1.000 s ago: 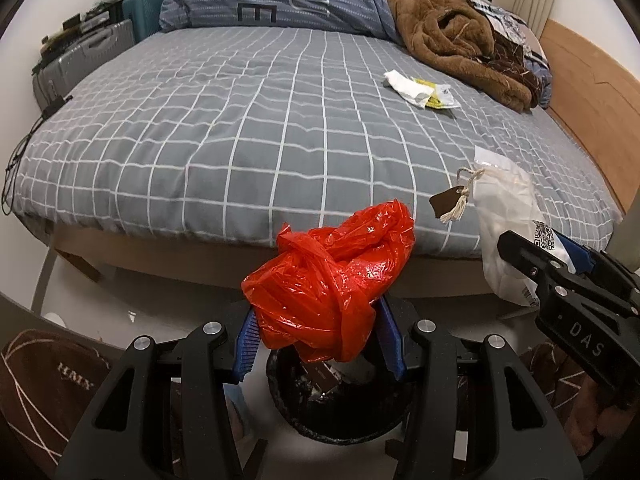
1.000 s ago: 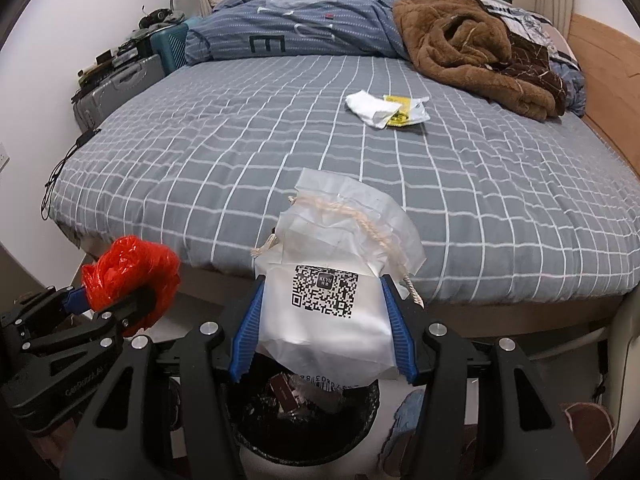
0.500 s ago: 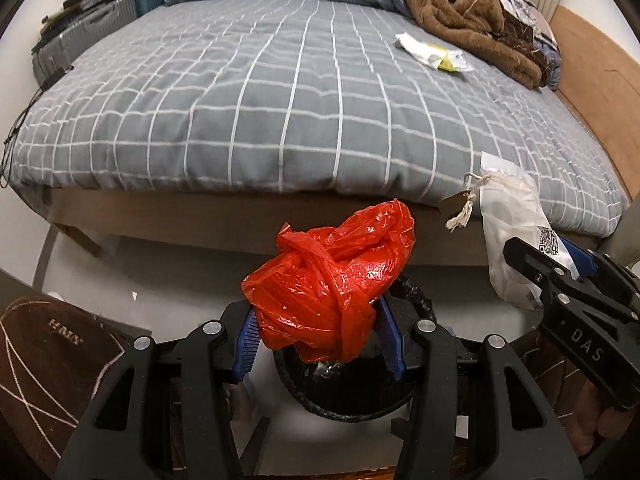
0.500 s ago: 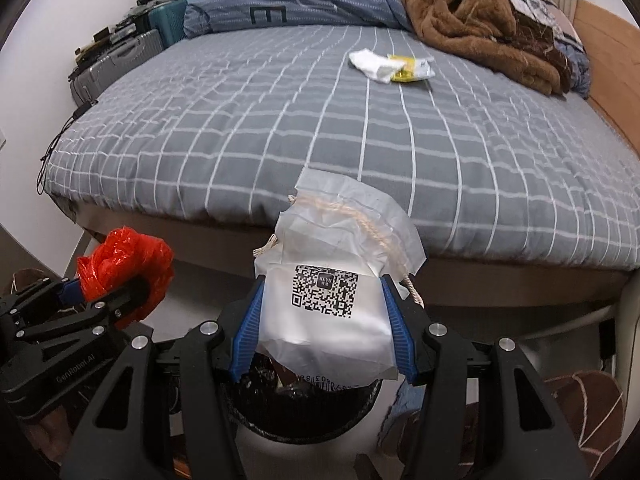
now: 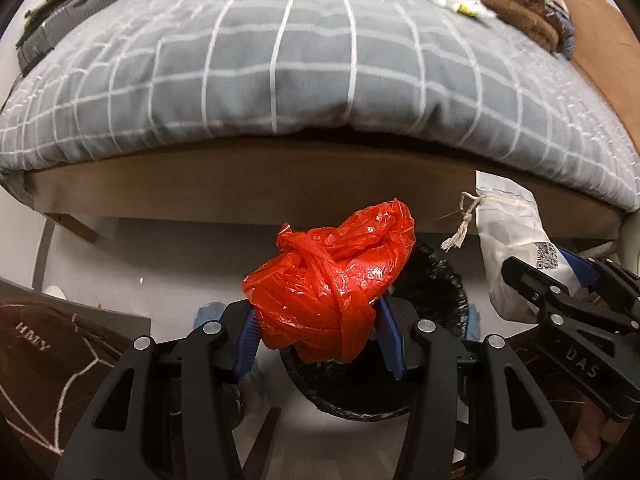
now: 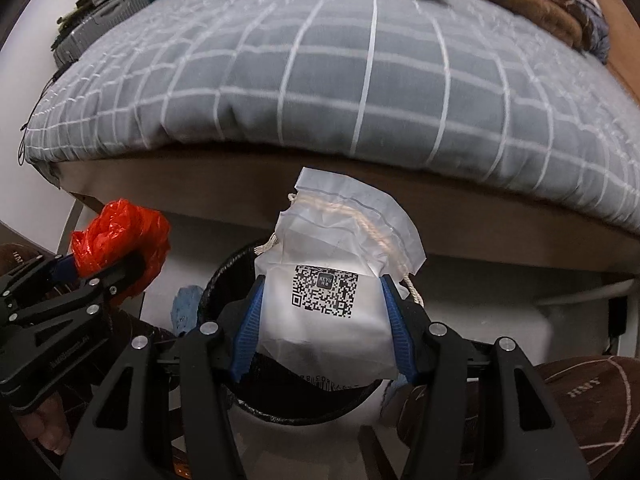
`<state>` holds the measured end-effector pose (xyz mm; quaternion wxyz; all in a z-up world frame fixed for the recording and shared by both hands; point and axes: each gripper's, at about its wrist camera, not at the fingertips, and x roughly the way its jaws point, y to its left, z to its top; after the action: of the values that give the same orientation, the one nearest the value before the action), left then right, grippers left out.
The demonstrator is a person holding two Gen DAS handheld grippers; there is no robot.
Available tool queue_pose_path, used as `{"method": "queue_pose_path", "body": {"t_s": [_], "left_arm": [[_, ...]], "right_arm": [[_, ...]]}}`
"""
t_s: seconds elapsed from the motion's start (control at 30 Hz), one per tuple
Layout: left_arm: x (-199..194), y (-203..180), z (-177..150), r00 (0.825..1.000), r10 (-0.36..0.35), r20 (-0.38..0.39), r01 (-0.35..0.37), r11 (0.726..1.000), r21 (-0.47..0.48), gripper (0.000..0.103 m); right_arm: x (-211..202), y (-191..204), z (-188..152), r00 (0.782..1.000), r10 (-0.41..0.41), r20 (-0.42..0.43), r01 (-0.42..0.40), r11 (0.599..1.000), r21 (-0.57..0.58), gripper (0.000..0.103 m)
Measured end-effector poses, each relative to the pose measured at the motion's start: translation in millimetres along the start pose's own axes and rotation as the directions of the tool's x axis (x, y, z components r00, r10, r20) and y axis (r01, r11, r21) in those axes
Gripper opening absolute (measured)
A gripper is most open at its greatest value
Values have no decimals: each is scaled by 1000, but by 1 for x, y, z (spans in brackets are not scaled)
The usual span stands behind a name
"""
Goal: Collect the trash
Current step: 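Open the right tool to drop the white drawstring pouch into the bin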
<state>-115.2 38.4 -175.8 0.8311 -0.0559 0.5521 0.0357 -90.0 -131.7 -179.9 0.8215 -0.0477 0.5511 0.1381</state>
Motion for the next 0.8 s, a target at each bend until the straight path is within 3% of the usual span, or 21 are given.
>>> {"method": "queue_pose_path", "body": {"t_s": [0.2,0.4,0.6,0.8], "left_arm": [[27,-1,3,999,28,-45,-28,1000,8,49],[29,-1,-2,998,34,-60,-33,999,7,49],[26,-1,5,999,9,-51,-9,1000,9,49],[26,-18,8,999,-18,-49,19,999,38,49]], "right_arm": [[21,5,-4,998,15,-58,-16,1000,-4,54],[31,18,-3,997,27,-74,-30,999,-44,60],[17,14,0,999,23,-23,-24,999,-36,84],[2,-10,-2,999,-26,35,27,999,-26,94]]}}
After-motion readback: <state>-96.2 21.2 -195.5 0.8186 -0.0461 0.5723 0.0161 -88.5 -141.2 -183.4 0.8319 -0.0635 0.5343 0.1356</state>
